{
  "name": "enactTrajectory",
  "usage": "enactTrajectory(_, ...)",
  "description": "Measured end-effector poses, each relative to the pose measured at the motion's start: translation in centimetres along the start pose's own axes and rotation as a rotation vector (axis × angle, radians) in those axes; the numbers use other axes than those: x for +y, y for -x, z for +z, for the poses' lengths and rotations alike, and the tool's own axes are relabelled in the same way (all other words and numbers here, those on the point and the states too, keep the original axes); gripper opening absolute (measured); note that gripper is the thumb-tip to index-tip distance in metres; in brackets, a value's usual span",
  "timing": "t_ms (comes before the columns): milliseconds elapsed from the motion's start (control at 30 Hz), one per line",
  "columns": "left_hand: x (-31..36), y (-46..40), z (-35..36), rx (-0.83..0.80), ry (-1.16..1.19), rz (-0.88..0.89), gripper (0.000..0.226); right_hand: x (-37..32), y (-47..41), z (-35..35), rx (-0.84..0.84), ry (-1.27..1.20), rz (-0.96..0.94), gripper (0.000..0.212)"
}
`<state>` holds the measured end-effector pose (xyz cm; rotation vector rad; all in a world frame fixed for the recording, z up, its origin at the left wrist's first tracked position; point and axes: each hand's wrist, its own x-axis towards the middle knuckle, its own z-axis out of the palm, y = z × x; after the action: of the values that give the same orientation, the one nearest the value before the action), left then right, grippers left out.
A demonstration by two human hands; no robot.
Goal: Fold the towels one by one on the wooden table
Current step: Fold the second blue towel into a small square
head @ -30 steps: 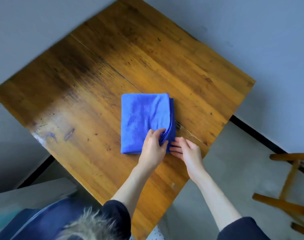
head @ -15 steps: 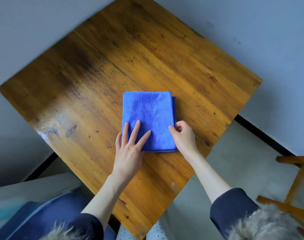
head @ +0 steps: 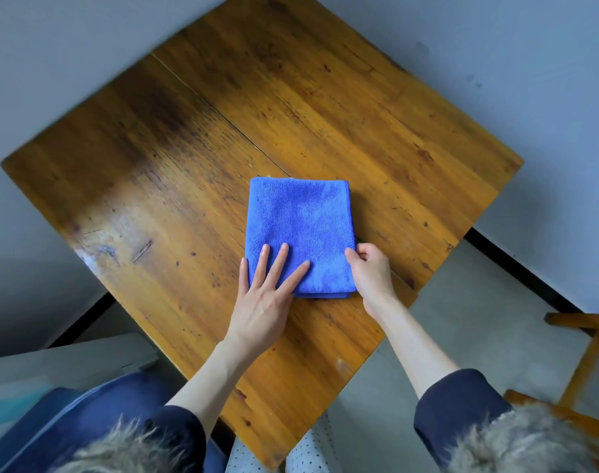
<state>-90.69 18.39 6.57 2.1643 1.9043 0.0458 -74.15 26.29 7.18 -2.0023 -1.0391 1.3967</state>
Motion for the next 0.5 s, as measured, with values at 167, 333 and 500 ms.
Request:
enactTrajectory(167, -0.5, 0.0, 0.2, -0.027, -0.024, 0.04, 0.056, 0.1, 0.3, -0.2, -0.026, 0.019, -0.016, 0.017)
enactTrajectory(333, -1.1, 0.2, 0.2, -0.12, 0.052, 0.067, 0.049, 0.3, 1.2, -0.5, 0.015, 0.304, -0.167, 0.028)
enactTrajectory(500, -1.5, -0.6, -0.8, -0.057, 0.158, 0.044, 0.053, -0.1, 2.2, 0.1, 0.287, 0.831, -0.643, 0.05)
